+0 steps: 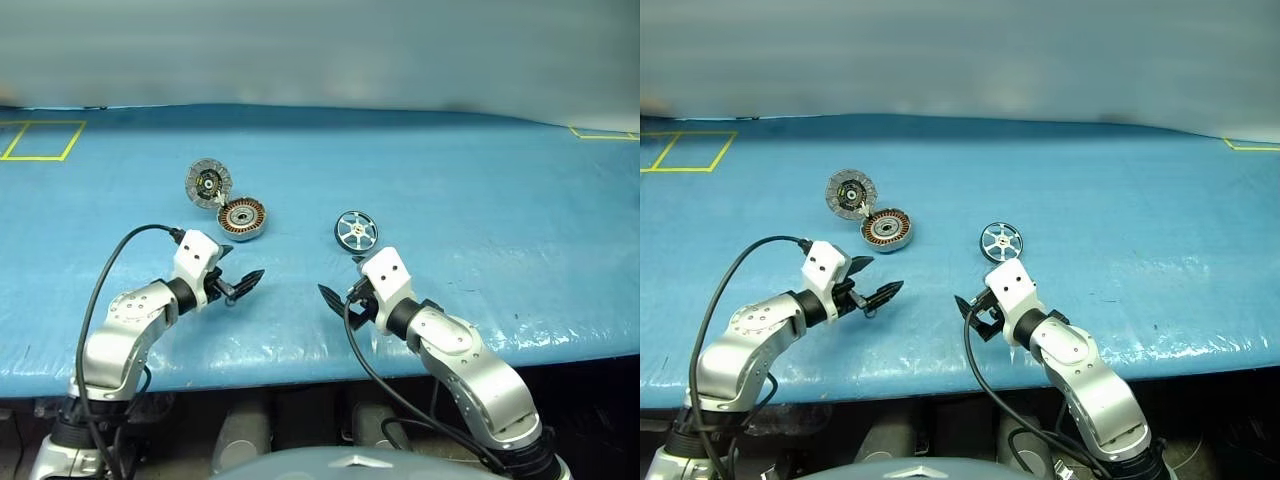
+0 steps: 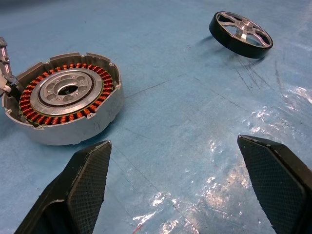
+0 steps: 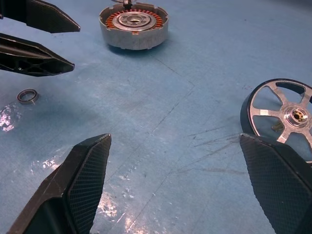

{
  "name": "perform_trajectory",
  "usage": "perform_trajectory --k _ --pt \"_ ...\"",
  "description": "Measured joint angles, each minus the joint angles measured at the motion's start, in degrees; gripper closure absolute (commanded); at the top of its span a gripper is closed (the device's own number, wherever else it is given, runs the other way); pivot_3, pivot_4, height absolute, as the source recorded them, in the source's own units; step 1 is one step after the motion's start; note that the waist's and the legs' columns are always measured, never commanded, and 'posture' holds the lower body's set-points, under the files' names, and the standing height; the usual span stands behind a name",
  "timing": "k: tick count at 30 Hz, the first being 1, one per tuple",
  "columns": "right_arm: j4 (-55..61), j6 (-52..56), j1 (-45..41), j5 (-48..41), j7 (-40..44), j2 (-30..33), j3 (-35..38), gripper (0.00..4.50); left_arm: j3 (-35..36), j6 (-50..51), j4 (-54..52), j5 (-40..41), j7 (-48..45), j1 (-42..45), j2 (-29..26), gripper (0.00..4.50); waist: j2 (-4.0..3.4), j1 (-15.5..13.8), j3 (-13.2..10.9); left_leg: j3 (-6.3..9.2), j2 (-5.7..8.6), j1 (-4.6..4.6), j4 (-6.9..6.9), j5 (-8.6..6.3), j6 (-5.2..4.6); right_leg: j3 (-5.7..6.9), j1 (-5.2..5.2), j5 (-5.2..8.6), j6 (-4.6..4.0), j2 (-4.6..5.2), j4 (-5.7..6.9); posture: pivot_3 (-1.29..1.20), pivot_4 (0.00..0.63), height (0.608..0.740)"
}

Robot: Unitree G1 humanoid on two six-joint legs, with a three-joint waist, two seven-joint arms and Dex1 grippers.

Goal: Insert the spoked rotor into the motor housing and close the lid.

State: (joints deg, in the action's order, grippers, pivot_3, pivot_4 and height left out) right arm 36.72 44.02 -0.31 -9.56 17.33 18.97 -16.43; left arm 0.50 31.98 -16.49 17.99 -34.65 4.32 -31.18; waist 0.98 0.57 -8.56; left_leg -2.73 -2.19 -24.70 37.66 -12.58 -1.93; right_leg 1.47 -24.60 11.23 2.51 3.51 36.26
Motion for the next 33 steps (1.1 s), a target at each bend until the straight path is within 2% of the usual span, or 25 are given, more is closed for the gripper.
perform_trajectory --k 5,11,16,21,28,33 --pt "-0.21 0.0 -0.04 0.16 0.01 -0.28 -0.09 0.06 -0.04 0.79 0.0 0.17 -0.94 3.0 -1.19 0.0 0.0 0.01 0.0 0.0 0.01 0.0 0.01 0.0 0.0 0.0 0.03 0.0 0.0 -0.01 0.01 0.0 0.15 0.74" --pt "-0.74 -0.1 -0.62 0.21 0.04 -0.83 -0.52 0.06 -3.9 5.97 0.08 -0.18 -6.45 11.47 -8.69 0.0 0.02 0.04 -0.02 -0.01 0.03 -0.01 0.01 0.0 0.0 -0.01 0.04 0.0 0.01 -0.02 0.0 0.0 0.15 0.74" --pt "-1.87 -0.54 -1.01 0.24 0.09 -1.33 -0.73 0.06 -11.69 7.5 2.93 -2.59 -14.95 20.87 -14.77 0.0 0.06 -0.02 -0.05 -0.01 0.09 -0.04 0.0 0.01 0.0 0.01 0.04 0.0 0.01 -0.06 0.0 0.0 0.15 0.74" --pt "-2.64 -1.39 -1.19 0.29 0.09 -1.5 -1.07 0.06 -21.27 4.1 9.45 -9.76 -24.29 30.34 -18.95 0.0 0.06 0.04 -0.06 -0.07 0.17 -0.06 -0.02 0.01 0.0 -0.05 0.04 0.01 0.01 -0.12 0.0 0.0 0.15 0.74" --pt "-3.01 -2.23 -1.13 0.51 -0.05 -2.03 -1.1 0.06 -28.1 -0.44 22.29 -18.28 -32.44 40.9 -18.62 0.0 0.09 0.02 -0.08 -0.03 0.2 -0.21 0.06 0.01 -0.01 -0.04 -0.01 0.01 0.0 -0.26 0.01 0.0 0.15 0.74" --pt "-3.08 -2.27 -1.06 0.66 -0.02 -2.64 -1.15 0.06 -29.7 -3.22 28.16 -22.87 -36.26 45.79 -18.38 0.0 0.09 0.05 -0.08 -0.02 0.19 -0.23 0.1 0.01 -0.01 -0.07 -0.02 0.01 0.01 -0.29 0.03 0.0 0.15 0.74"
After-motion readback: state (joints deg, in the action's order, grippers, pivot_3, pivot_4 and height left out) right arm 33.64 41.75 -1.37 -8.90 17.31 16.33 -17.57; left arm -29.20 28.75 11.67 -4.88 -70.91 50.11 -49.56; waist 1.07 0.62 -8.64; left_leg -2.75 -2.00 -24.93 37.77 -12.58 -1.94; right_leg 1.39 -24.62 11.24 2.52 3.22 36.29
